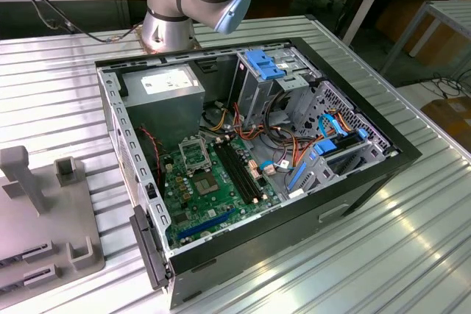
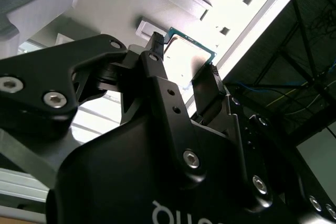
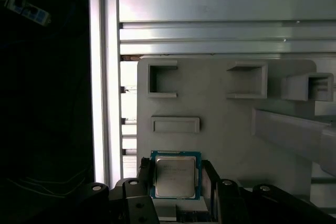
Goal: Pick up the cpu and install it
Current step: 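Pick up the cpu and move it towards the insertion slot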
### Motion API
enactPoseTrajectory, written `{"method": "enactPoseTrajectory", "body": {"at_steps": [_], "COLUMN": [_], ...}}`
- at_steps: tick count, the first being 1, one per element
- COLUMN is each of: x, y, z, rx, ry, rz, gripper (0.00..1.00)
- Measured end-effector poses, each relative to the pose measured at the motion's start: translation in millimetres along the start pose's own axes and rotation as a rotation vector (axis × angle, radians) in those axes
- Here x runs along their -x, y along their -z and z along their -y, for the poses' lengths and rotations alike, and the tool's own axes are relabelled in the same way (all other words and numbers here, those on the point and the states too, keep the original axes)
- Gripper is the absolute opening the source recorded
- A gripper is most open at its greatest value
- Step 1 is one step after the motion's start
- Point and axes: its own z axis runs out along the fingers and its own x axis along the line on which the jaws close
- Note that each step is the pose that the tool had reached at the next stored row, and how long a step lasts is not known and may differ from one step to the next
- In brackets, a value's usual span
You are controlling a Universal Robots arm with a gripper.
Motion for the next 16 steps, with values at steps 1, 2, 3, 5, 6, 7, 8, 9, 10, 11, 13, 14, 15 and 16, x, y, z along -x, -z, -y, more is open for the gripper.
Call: {"method": "enactPoseTrajectory", "body": {"at_steps": [1,2,3,5,6,7,8,9,10,11,13,14,15,16], "x": [0.0,0.0,0.0,-0.1,-0.1,-0.2,-0.2,-0.2,-0.2,-0.2,-0.3,-0.3,-0.3,-0.4], "y": [0.4,0.8,1.1,2.4,3.1,4.2,4.8,5.4,6.1,6.6,7.9,8.4,9.2,10.0], "z": [0.0,0.0,0.0,0.0,0.0,0.0,0.0,0.0,0.0,0.0,0.0,0.0,0.0,0.0], "rx": [-0.0001,-0.0001,0.0000,0.0000,0.0001,0.0000,0.0001,0.0001,0.0001,0.0001,0.0001,0.0001,0.0001,0.0001], "ry": [0.000,0.000,0.000,0.000,0.000,0.000,0.000,0.000,0.000,0.000,0.000,0.000,0.000,0.000], "rz": [-0.0001,0.0000,0.0001,0.0001,0.0001,0.0000,0.0001,0.0002,0.0002,0.0002,0.0001,0.0001,0.0001,0.0002], "gripper": [0.47,0.47,0.47,0.47,0.47,0.47,0.47,0.47,0.47,0.47,0.47,0.47,0.47,0.47]}}
